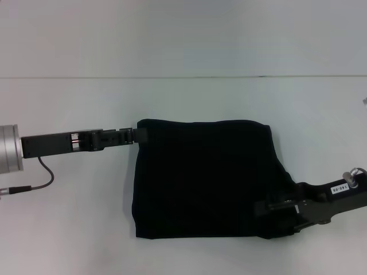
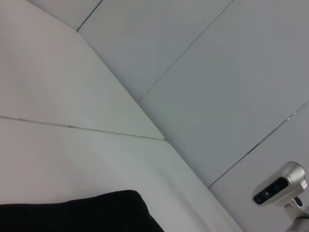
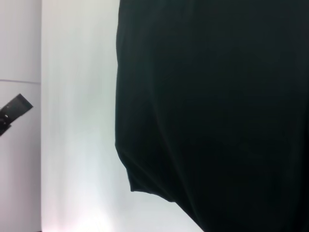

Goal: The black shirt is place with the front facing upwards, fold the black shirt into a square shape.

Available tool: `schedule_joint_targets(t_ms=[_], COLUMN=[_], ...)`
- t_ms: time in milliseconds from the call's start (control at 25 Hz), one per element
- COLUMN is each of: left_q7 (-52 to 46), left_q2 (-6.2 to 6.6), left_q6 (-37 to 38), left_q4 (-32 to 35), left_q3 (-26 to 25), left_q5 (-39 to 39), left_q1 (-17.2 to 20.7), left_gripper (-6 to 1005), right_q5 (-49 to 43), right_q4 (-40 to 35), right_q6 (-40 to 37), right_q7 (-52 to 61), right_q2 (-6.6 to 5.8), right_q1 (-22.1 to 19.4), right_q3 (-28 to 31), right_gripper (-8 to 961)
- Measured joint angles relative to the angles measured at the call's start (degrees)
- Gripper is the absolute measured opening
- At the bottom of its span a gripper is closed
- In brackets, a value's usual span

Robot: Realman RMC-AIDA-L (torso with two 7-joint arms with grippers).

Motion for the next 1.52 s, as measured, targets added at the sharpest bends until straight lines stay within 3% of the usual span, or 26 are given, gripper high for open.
schedule_joint_targets(t_ms=[400,680,1360,1520], left_q7=[0.0,0.0,0.0,0.0], left_q2=[-0.01,-0.03,-0.1,-0.1], left_q6=[-0.05,-0.05,-0.72,-0.75], left_q4=[0.02,0.0,0.06,0.05], left_q3=[0.0,0.0,0.0,0.01], left_q5=[0.0,0.0,0.0,0.0], left_q1=[-0.25,-0.4,-0.69,-0.75], left_gripper=[860,860,859,859], right_q5=[2.8,0.67,0.47,0.38], right_q4=[0.14,0.25,0.62,0.62], right_q6=[-2.29,1.48,1.08,1.13], right_q7=[-1.04,-1.06,-0.39,-0.35], right_q2=[-0.25,-0.38,0.01,-0.05], right_q1=[-1.25,-1.56,-0.85,-0.69], right_q3=[3.21,1.18,-0.22,-2.56], right_gripper=[897,896,894,734])
